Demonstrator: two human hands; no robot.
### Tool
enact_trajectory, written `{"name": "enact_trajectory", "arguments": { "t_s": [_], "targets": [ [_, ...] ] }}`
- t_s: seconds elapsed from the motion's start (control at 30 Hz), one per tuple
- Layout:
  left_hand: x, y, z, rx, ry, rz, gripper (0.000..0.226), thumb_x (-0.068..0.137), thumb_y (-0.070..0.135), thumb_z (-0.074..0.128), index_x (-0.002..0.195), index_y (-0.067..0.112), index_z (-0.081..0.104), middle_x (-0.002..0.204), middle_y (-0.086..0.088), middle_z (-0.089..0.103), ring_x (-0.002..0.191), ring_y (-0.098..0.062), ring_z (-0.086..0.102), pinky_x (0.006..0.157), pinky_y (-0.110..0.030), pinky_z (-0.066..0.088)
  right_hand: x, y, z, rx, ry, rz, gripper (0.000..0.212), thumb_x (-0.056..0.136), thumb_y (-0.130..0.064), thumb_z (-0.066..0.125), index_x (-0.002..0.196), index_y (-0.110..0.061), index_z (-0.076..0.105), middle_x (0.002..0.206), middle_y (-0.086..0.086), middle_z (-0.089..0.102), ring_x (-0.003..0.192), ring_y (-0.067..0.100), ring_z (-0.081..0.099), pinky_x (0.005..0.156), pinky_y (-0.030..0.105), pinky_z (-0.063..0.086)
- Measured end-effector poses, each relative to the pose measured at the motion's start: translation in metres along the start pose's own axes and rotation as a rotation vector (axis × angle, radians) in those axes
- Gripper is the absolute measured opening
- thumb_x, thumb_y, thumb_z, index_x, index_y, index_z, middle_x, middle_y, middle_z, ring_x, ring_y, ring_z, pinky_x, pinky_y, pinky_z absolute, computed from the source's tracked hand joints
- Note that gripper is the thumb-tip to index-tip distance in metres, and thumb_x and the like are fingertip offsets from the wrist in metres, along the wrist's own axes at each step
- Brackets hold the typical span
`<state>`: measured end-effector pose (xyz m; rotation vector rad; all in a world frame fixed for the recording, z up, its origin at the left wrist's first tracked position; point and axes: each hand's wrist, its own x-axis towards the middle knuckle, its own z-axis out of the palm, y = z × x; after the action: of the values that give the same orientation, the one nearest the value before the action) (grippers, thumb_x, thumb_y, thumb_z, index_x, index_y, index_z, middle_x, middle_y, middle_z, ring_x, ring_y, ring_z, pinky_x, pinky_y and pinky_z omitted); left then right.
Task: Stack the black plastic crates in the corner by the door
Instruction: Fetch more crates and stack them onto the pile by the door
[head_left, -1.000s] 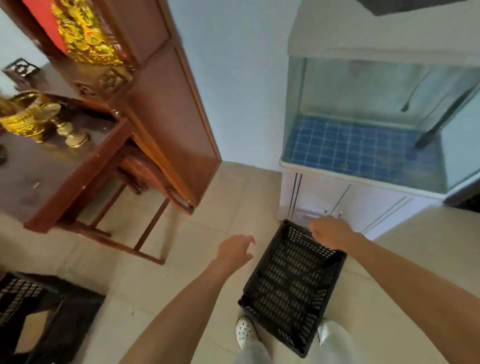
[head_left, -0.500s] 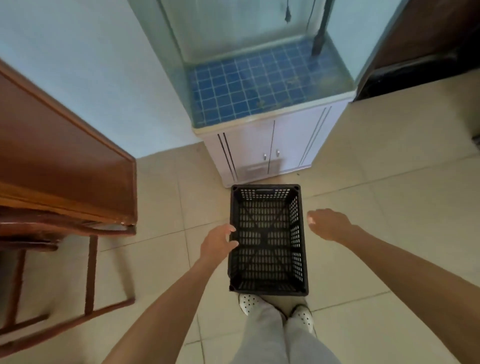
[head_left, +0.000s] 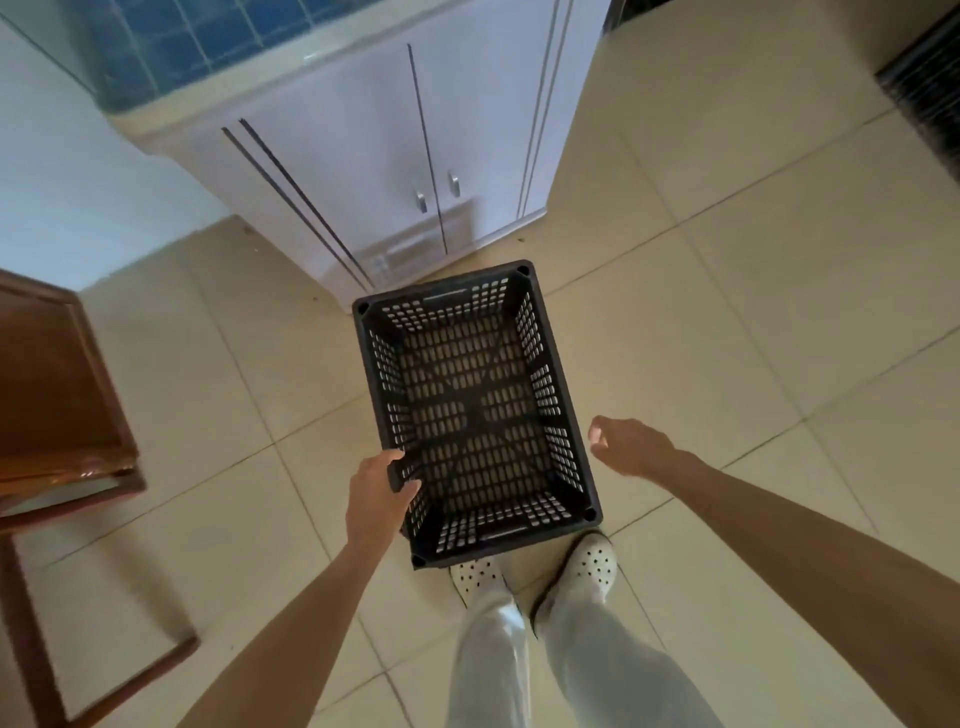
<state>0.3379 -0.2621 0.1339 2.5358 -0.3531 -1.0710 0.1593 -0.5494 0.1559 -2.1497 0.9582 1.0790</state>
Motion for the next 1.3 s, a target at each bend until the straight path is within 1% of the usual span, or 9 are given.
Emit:
{"name": "enact_trajectory", "arguments": {
  "t_s": [0.23, 0.4, 0.6, 0.77, 0.93, 1.03, 1.1, 1.17, 1.3],
  "targets": [
    [0.070, -0.038, 0.028, -0.036, 0.025, -0.095, 0.059, 0.085, 0.022, 0.072, 0.137, 0.013, 0.046, 0.134, -0.015, 0.050, 0.126, -0.029, 0.046, 0.104, -0.044, 0.040, 0.082, -0.015, 0.032, 0.075, 0.127, 0.049, 0.043, 0.098, -0.028, 0.043, 0.136, -0.008, 0.040, 0.128, 0.012, 0.054, 0.112, 0.030, 0.055, 0.085, 0.037, 0.043],
    [0.101, -0.051, 0.058, -0.255, 0.054, -0.221, 0.077, 0.085, 0.016, 0.072, 0.148, 0.011, 0.027, 0.138, -0.018, 0.049, 0.126, -0.034, 0.050, 0.103, -0.049, 0.045, 0.121, -0.009, 0.063, 0.114, 0.146, 0.108, 0.044, 0.096, -0.026, 0.047, 0.133, -0.004, 0.036, 0.129, 0.016, 0.048, 0.115, 0.035, 0.053, 0.092, 0.043, 0.045],
    [0.129, -0.050, 0.064, -0.310, 0.116, -0.232, 0.049, 0.082, 0.020, 0.076, 0.120, 0.001, 0.051, 0.109, -0.007, 0.063, 0.100, -0.026, 0.063, 0.087, -0.043, 0.054, 0.147, -0.012, 0.057, 0.809, 0.235, 0.198, 0.052, 0.094, -0.009, 0.053, 0.143, -0.006, 0.035, 0.139, 0.015, 0.049, 0.123, 0.032, 0.050, 0.090, 0.030, 0.042],
    [0.130, -0.041, 0.051, -0.351, 0.068, -0.313, 0.044, 0.079, 0.038, 0.077, 0.105, 0.005, 0.067, 0.096, -0.010, 0.072, 0.088, -0.027, 0.070, 0.070, -0.034, 0.055, 0.128, -0.013, 0.040, 0.856, 0.181, 0.250, 0.039, 0.092, -0.006, 0.055, 0.130, 0.002, 0.048, 0.110, 0.008, 0.052, 0.112, 0.031, 0.053, 0.091, 0.034, 0.042],
    [0.099, -0.009, 0.022, -0.246, 0.039, -0.244, 0.038, 0.081, 0.042, 0.074, 0.090, 0.006, 0.068, 0.085, -0.009, 0.071, 0.076, -0.022, 0.066, 0.056, -0.026, 0.043, 0.084, 0.006, 0.027, 0.844, 0.181, 0.291, 0.029, 0.092, -0.007, 0.054, 0.120, -0.003, 0.050, 0.109, 0.012, 0.055, 0.097, 0.026, 0.051, 0.087, 0.038, 0.046],
    [0.074, 0.030, -0.003, -0.252, 0.025, -0.215, 0.038, 0.084, 0.045, 0.070, 0.068, 0.013, 0.055, 0.072, -0.007, 0.062, 0.073, -0.026, 0.061, 0.072, -0.040, 0.052, 0.046, 0.021, 0.011, 0.833, 0.211, 0.340, 0.019, 0.092, -0.004, 0.052, 0.110, -0.002, 0.052, 0.112, 0.018, 0.060, 0.095, 0.028, 0.054, 0.087, 0.040, 0.049],
    [0.056, 0.056, -0.023, -0.236, -0.009, -0.150, 0.041, 0.084, 0.049, 0.068, 0.074, 0.012, 0.054, 0.080, -0.012, 0.066, 0.081, -0.031, 0.066, 0.083, -0.047, 0.054, 0.015, 0.031, -0.006, 0.798, 0.241, 0.367, 0.023, 0.093, -0.003, 0.050, 0.116, 0.002, 0.054, 0.105, 0.016, 0.058, 0.098, 0.031, 0.057, 0.091, 0.041, 0.049],
    [0.037, 0.085, -0.046, -0.203, -0.073, -0.057, 0.043, 0.084, 0.052, 0.066, 0.087, 0.010, 0.059, 0.087, -0.012, 0.071, 0.083, -0.029, 0.069, 0.082, -0.047, 0.058, -0.018, 0.042, -0.026, 0.740, 0.264, 0.382, 0.025, 0.094, -0.003, 0.049, 0.116, 0.004, 0.056, 0.104, 0.015, 0.057, 0.102, 0.034, 0.059, 0.090, 0.040, 0.050],
    [-0.008, 0.153, -0.088, -0.110, -0.130, 0.108, 0.025, 0.086, 0.043, 0.066, 0.090, 0.018, 0.065, 0.083, -0.002, 0.073, 0.079, -0.020, 0.072, 0.080, -0.042, 0.060, -0.089, 0.059, -0.072, 0.684, 0.275, 0.397, 0.029, 0.093, -0.010, 0.050, 0.116, 0.005, 0.055, 0.115, 0.021, 0.062, 0.092, 0.031, 0.059, 0.072, 0.031, 0.045]
  ]
}}
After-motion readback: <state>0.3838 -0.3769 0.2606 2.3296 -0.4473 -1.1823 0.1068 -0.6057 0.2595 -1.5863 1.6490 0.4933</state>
